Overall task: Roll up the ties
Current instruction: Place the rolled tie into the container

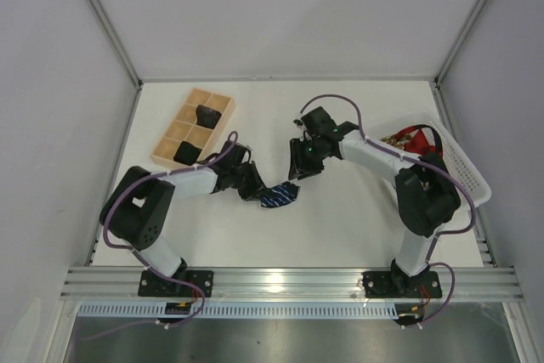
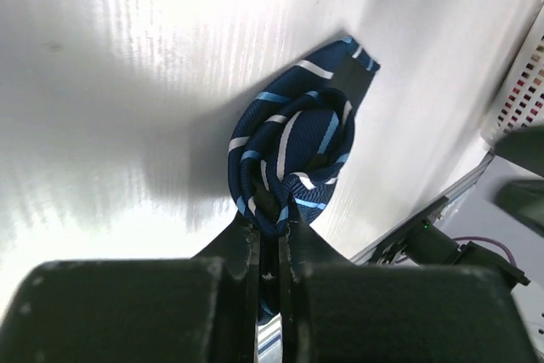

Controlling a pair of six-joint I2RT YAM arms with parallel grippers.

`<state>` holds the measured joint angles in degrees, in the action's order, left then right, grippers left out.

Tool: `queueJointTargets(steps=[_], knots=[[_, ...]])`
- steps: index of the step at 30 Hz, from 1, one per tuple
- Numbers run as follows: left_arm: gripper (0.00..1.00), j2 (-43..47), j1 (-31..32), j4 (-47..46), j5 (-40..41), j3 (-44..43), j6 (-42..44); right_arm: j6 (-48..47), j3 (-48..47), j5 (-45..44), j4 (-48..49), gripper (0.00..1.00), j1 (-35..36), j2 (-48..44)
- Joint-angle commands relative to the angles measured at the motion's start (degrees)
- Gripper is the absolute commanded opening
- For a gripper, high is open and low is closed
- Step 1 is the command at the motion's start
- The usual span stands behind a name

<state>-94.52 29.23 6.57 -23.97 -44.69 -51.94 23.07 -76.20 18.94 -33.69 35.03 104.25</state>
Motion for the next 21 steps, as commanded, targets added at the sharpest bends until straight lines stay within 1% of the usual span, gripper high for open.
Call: queueJointTargets(steps=[1,3,7,10,11,13,14,17,18,20,21], knots=[[0.00,4.2,-1.5,6.3,2.4,-3.3,3.4,-1.4,-0.4,-2.8,-3.4,0.41,-0.8,-8.0],[0.00,5.3,-2.4,8.4,2.1,-4.4,4.0,-0.9,2.0,-3.2,-3.5,0.41,-1.4,-9.9],[0.00,8.0,-4.9,9.2,-0.6,-5.8,3.6,-0.1,5.7,-3.8,-3.4,0.40,-1.7,-14.8],[0.00,9.5,-7.1,11.7,-1.2,-8.0,3.2,0.7,7.9,-3.9,-3.1,0.41,-1.7,-16.7],[0.00,10.0,-8.6,13.5,-0.9,-8.7,3.0,1.0,8.3,-4.0,-3.1,0.41,-1.6,-17.8],[0.00,11.2,-10.3,14.1,-1.7,-10.2,1.9,1.2,9.1,-4.1,-3.2,0.41,-1.7,-18.6],[0.00,11.5,-12.3,14.3,-2.8,-10.7,1.4,1.2,9.2,-4.1,-3.7,0.41,-1.7,-19.4],[0.01,10.9,-15.8,15.7,-4.8,-14.3,0.1,0.8,9.8,-4.0,-4.4,0.41,-1.7,-20.7],[0.00,10.6,-16.5,16.8,-4.9,-17.1,-0.1,0.7,10.0,-3.6,-4.5,0.40,-1.7,-21.7],[0.00,9.8,-18.6,19.2,-4.3,-19.6,-0.8,0.5,10.5,-2.8,-4.4,0.40,-1.7,-22.3],[0.01,9.8,-19.4,20.2,-2.6,-21.0,-1.3,0.4,10.7,-1.2,-4.6,0.40,-1.8,-22.5]])
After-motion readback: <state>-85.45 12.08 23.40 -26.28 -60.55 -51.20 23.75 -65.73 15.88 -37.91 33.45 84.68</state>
